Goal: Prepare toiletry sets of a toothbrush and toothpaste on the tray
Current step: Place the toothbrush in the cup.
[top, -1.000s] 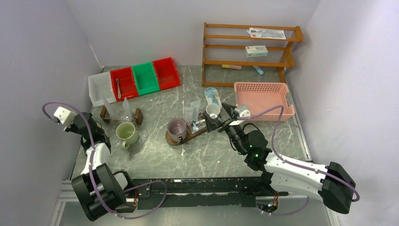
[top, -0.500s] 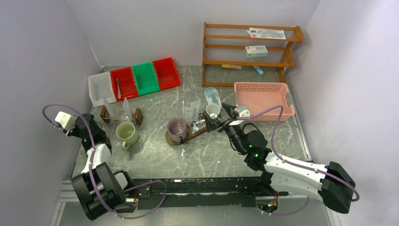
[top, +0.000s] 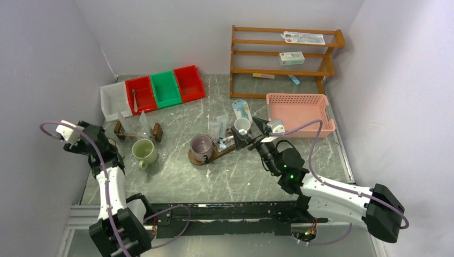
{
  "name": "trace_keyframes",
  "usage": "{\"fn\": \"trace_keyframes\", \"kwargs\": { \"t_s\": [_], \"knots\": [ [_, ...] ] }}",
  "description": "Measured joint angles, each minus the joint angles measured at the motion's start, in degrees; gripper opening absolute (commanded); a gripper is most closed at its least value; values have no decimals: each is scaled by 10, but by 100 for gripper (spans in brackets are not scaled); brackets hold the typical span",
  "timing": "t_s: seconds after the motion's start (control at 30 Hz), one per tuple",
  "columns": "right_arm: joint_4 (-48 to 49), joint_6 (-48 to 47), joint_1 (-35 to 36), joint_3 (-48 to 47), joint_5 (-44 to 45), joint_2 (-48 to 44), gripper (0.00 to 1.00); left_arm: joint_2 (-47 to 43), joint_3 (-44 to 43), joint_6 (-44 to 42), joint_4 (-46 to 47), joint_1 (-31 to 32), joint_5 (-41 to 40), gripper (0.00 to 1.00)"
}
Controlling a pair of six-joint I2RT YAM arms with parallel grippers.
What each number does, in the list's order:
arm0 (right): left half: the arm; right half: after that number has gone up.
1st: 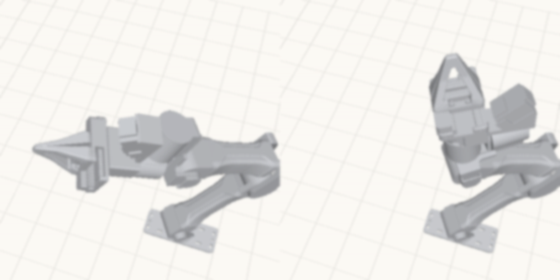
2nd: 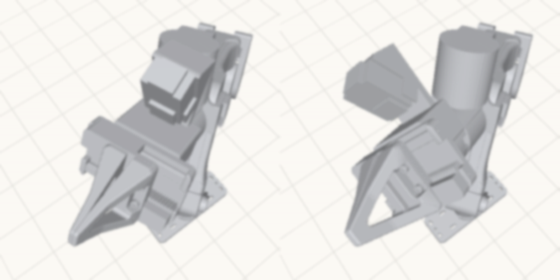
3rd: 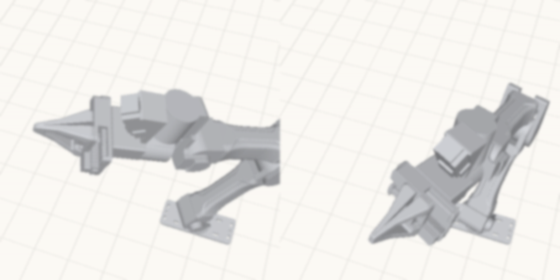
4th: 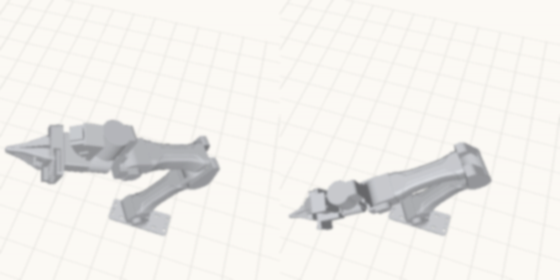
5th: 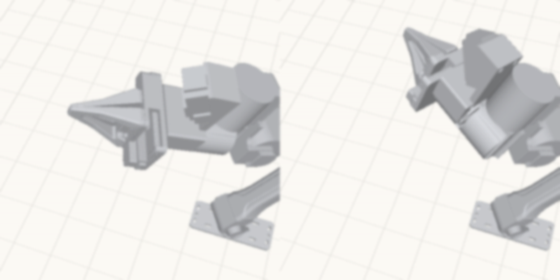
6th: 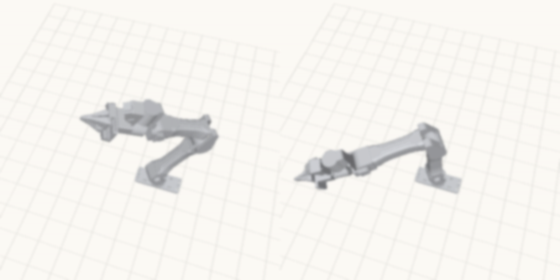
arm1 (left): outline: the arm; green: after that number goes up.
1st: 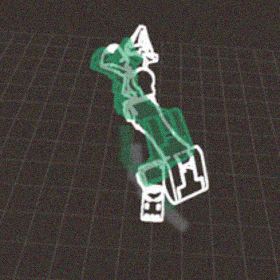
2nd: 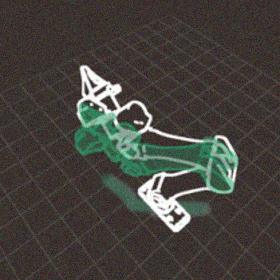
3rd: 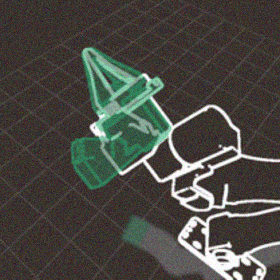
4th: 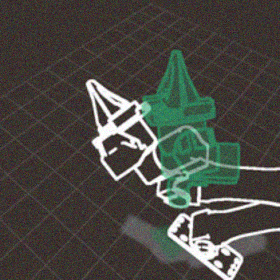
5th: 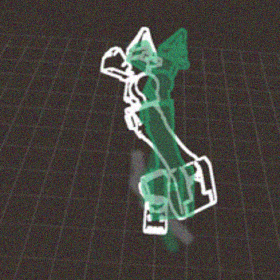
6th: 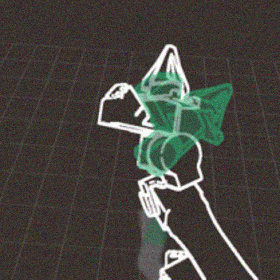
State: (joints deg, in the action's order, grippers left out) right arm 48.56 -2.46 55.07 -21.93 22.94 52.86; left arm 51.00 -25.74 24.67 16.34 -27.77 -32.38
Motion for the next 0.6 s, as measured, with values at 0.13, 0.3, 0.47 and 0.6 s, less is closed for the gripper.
{"fn": "trace_keyframes", "kwargs": {
  "t_s": [0.13,0.3,0.47,0.6],
  "knots": [
    [0,0,0,0,0,0,100,-4,-65,-24,-36,16,44,71],
    [0,0,0,0,0,1,100,17,-143,-59,-89,36,98,74],
    [0,0,0,0,0,6,100,55,-202,-102,-123,53,154,75],
    [0,0,0,0,3,7,100,111,-268,-139,-163,77,190,73]
  ]
}}
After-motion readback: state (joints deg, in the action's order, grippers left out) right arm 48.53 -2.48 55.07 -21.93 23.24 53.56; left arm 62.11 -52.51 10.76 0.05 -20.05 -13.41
